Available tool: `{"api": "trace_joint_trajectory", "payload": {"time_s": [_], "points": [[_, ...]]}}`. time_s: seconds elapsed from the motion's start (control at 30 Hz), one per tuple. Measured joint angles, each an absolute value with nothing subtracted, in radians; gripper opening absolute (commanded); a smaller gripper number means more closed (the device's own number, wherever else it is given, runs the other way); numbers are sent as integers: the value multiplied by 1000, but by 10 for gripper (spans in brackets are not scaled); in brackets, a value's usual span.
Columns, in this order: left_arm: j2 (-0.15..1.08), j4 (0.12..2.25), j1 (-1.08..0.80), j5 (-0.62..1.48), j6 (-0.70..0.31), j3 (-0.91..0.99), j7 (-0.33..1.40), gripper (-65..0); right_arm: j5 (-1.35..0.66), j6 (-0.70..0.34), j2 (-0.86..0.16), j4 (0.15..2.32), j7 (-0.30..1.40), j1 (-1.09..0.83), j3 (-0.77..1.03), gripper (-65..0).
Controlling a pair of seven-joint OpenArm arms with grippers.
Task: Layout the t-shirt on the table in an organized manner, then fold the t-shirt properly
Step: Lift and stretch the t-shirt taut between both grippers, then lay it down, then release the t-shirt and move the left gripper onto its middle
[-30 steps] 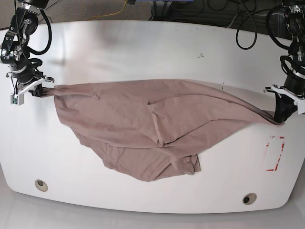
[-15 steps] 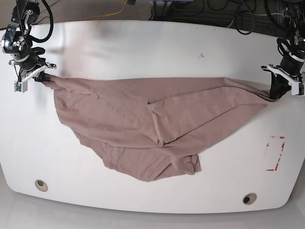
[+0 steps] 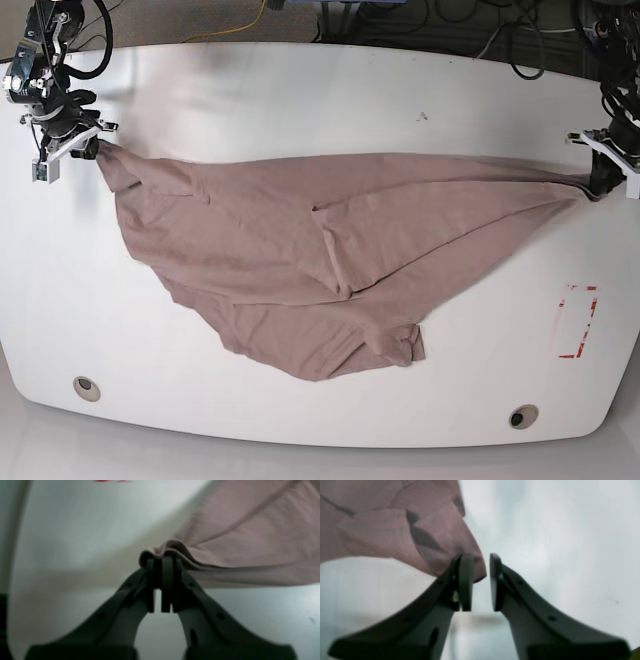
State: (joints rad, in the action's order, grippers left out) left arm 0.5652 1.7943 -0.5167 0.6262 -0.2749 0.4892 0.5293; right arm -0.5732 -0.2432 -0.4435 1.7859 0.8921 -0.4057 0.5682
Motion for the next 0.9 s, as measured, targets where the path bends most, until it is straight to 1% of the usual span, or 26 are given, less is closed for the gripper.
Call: {"api": "trace_joint_trajectory", "payload": {"time_s": [0.1,0.17,0.23,0.27,0.3,0.37,0.43,0.5,0.6,0.77,0.9], "points": [[566,1794,-492,610,-339,489,542,-562,-575,-244,-443,1786,886,-410,568,-399],[565,1794,-478,593,-394,489,554,-459,-577,-244,-443,1786,887,-412,568,-363],[557,1795,-465,558,-423,501,559,-318,-576,-243,-444,1786,887,-416,568,-325],[553,1795,-459,537,-425,513,563,-278,-572,-242,-444,1786,888,-417,569,-316],[552,1795,-453,521,-424,518,566,-208,-571,-241,-443,1786,888,-418,569,-300],[550,1794,-443,467,-415,530,583,-160,-570,-237,-443,1786,891,-416,569,-285],[542,1794,-427,435,-415,540,583,-166,-571,-237,-443,1786,891,-409,569,-275],[536,1794,-411,421,-413,538,579,-183,-574,-239,-442,1786,891,-397,569,-275],[527,1794,-380,415,-425,534,583,-191,-573,-240,-443,1786,891,-375,568,-275],[525,1794,-303,408,-424,534,583,-193,-571,-239,-447,1786,891,-323,567,-275],[530,1795,-291,411,-420,534,569,-191,-574,-249,-445,1786,891,-276,561,-275]]}}
